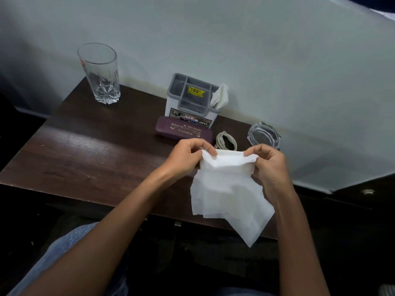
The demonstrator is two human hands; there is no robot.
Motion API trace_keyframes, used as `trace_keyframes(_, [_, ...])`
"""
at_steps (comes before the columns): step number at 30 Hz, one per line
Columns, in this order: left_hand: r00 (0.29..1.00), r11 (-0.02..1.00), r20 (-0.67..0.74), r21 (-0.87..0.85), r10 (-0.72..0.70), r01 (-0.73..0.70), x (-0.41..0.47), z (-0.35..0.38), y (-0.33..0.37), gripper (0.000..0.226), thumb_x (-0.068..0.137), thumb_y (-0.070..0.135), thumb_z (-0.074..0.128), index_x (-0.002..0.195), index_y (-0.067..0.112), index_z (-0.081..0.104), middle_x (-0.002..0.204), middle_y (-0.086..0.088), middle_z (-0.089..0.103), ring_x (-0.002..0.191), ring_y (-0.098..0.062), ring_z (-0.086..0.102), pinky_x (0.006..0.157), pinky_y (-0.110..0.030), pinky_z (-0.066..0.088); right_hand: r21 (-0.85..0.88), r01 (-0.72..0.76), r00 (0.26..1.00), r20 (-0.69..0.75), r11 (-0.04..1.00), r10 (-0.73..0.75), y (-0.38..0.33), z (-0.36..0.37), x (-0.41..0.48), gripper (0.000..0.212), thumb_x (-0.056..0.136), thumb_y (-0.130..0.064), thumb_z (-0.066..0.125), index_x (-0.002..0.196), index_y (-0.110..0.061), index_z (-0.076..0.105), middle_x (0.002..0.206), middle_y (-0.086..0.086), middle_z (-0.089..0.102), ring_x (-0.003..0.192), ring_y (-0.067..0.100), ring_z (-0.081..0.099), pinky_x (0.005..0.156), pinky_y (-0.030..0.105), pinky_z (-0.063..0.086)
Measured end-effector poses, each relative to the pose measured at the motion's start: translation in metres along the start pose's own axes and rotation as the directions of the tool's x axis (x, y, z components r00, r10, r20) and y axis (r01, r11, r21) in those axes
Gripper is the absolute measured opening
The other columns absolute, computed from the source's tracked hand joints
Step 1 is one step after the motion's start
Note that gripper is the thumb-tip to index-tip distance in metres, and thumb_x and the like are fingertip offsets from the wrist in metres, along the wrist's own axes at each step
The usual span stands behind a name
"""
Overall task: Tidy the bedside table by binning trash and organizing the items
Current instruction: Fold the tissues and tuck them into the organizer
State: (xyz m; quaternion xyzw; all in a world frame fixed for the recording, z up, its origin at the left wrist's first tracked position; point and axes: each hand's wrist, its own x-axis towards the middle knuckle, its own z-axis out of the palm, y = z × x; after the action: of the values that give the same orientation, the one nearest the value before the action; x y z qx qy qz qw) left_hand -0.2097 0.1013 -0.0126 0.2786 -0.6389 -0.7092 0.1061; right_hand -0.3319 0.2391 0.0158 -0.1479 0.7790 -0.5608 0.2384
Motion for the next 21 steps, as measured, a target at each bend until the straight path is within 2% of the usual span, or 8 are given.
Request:
trace_keyframes(2, [0.997, 0.992, -0.038, 0.109, 0.074, -0.069, 0.001, 0.0, -0.001, 0.037, 0.088, -0.002, 0.04, 0.078, 0.015, 0.071, 0.098, -0.01, 0.065, 0.078, -0.024, 0.057, 0.069, -0.04, 0.054, -0.044, 0.007, 1.0, -0.007, 0.999, -0.007, 0.0, 0.002, 0.0, 0.04, 0.08, 0.015, 0.035, 0.065, -0.013, 0.06, 0.067, 0.001, 0.059, 0.056, 0.014, 0.048, 0.041, 0.018, 0.038])
trace_keyframes(4, [0.991, 0.99, -0.078, 0.105, 0.107, -0.099, 0.002, 0.001, -0.001, 0.036, 0.085, 0.01, 0.039, 0.073, 0.018, 0.072, 0.093, -0.007, 0.068, 0.082, -0.024, 0.058, 0.072, -0.035, 0.051, -0.032, -0.005, 1.0, -0.008, 0.999, 0.004, -0.001, 0.003, 0.0, 0.038, 0.079, 0.013, 0.033, 0.067, -0.011, 0.06, 0.065, 0.004, 0.052, 0.056, 0.015, 0.045, 0.045, 0.021, 0.04])
trace_keyframes(6, [0.987, 0.993, -0.118, 0.046, 0.111, -0.106, 0.003, 0.001, -0.001, 0.033, 0.077, 0.025, 0.041, 0.068, 0.021, 0.072, 0.086, 0.0, 0.07, 0.085, -0.018, 0.06, 0.074, -0.033, 0.049, 0.052, -0.027, 0.999, -0.02, 0.998, 0.028, -0.003, 0.002, 0.001, 0.038, 0.075, 0.014, 0.03, 0.069, -0.006, 0.061, 0.067, 0.009, 0.052, 0.061, 0.019, 0.047, 0.053, 0.027, 0.045])
trace_keyframes(8, [0.983, 0.994, -0.147, 0.026, 0.111, -0.109, 0.003, 0.0, -0.002, 0.027, 0.077, 0.033, 0.051, 0.07, 0.019, 0.073, 0.075, 0.008, 0.066, 0.075, -0.012, 0.057, 0.066, -0.028, 0.047, 0.169, -0.051, 0.998, -0.032, 0.984, 0.057, -0.007, 0.0, 0.001, 0.034, 0.075, 0.013, 0.031, 0.07, -0.003, 0.061, 0.069, 0.013, 0.056, 0.064, 0.024, 0.052, 0.057, 0.031, 0.047])
trace_keyframes(10, [0.978, 0.989, -0.164, 0.1, 0.129, -0.113, 0.003, 0.001, -0.005, 0.014, 0.081, 0.029, 0.064, 0.075, 0.018, 0.071, 0.078, 0.007, 0.065, 0.075, -0.009, 0.058, 0.062, -0.023, 0.048, 0.255, -0.062, 0.997, -0.023, 0.965, 0.071, -0.009, 0.001, 0.001, 0.022, 0.081, 0.004, 0.041, 0.071, -0.007, 0.057, 0.073, 0.013, 0.057, 0.065, 0.025, 0.054, 0.059, 0.032, 0.046])
trace_keyframes(12, [0.972, 0.979, -0.18, 0.161, 0.152, -0.123, 0.004, 0.001, -0.005, 0.007, 0.081, 0.021, 0.067, 0.075, 0.023, 0.068, 0.083, 0.008, 0.065, 0.079, -0.009, 0.059, 0.065, -0.024, 0.051, 0.298, -0.073, 0.997, 0.006, 0.952, 0.075, -0.009, 0.002, 0.0, 0.011, 0.081, -0.004, 0.058, 0.078, -0.014, 0.054, 0.079, 0.009, 0.057, 0.065, 0.023, 0.055, 0.055, 0.031, 0.048])
trace_keyframes(16, [0.967, 0.978, -0.187, 0.146, 0.174, -0.148, 0.003, -0.004, -0.003, 0.015, 0.078, 0.009, 0.068, 0.075, 0.024, 0.068, 0.087, 0.006, 0.066, 0.076, -0.011, 0.059, 0.07, -0.024, 0.05, 0.208, -0.088, 0.996, 0.023, 0.974, 0.085, -0.01, 0.014, -0.001, 0.031, 0.08, 0.006, 0.062, 0.1, -0.015, 0.05, 0.082, 0.004, 0.063, 0.067, 0.019, 0.059, 0.051, 0.025, 0.05])
trace_keyframes(21, [0.934, 0.968, -0.262, 0.136, 0.242, -0.212, 0.006, -0.01, 0.001, 0.023, 0.076, 0.002, 0.067, 0.071, 0.024, 0.064, 0.076, 0.005, 0.062, 0.064, -0.008, 0.055, 0.058, -0.015, 0.049, 0.069, 0.059, 0.988, -0.145, 0.996, -0.048, -0.01, 0.031, 0.0, 0.035, 0.075, 0.014, 0.063, 0.089, -0.017, 0.054, 0.078, 0.009, 0.065, 0.065, 0.019, 0.059, 0.048, 0.021, 0.047])
